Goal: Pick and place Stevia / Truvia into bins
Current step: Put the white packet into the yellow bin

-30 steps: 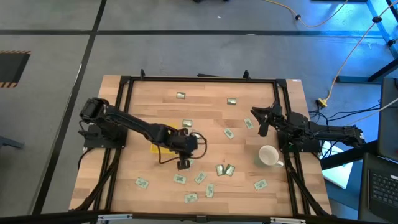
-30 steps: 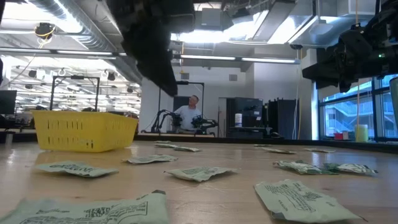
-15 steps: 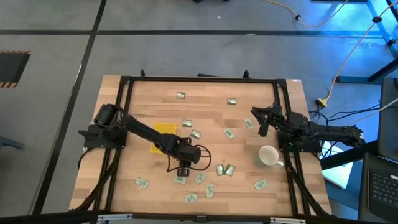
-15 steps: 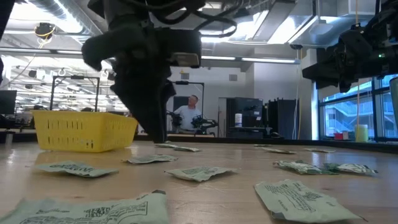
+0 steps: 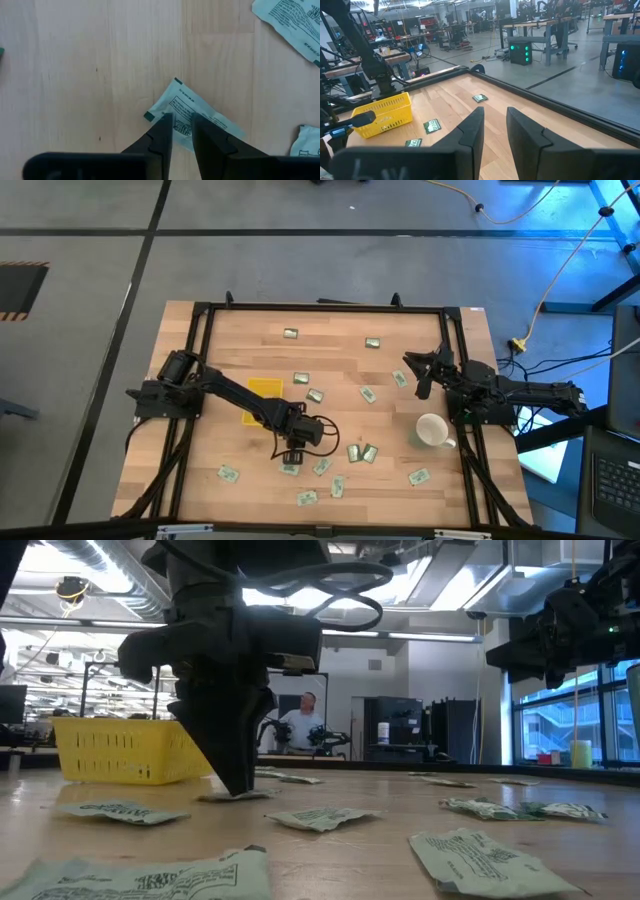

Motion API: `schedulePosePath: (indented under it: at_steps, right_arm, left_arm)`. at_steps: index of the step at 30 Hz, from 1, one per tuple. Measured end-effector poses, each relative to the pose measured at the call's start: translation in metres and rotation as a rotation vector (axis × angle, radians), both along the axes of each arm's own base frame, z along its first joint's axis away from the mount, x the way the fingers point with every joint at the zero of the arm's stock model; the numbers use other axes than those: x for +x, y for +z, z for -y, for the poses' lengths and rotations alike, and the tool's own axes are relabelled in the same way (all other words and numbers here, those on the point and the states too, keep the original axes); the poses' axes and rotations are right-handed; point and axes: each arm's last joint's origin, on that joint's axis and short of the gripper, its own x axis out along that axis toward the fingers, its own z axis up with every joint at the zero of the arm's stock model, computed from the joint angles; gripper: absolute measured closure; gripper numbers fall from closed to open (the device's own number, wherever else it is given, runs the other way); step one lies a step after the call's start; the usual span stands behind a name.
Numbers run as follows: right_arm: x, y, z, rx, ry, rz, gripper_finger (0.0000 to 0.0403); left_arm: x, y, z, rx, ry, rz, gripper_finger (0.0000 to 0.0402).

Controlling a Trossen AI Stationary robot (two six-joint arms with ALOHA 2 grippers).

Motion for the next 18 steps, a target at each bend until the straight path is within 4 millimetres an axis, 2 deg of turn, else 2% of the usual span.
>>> schedulePosePath:
  at_steps: [8, 13, 18]
  right_arm:
    - [0.0, 0.0, 0.0, 0.0, 0.0, 0.0, 0.0316]
    - [0.0, 0.0, 0.0, 0.0, 0.0, 0.0, 0.0316]
    - [0.0, 0.0, 0.0, 0.0, 0.0, 0.0, 0.0316]
  left_arm:
    - [-0.001, -0.001, 0.0, -0.006, 0.014, -0.007, 0.0384]
    - [-0.001, -0.001, 0.0, -0.019, 0.039, -0.011, 0.0396]
    - [-0.002, 0.015, -0.003, -0.052, 0.078, -0.004, 0.0398]
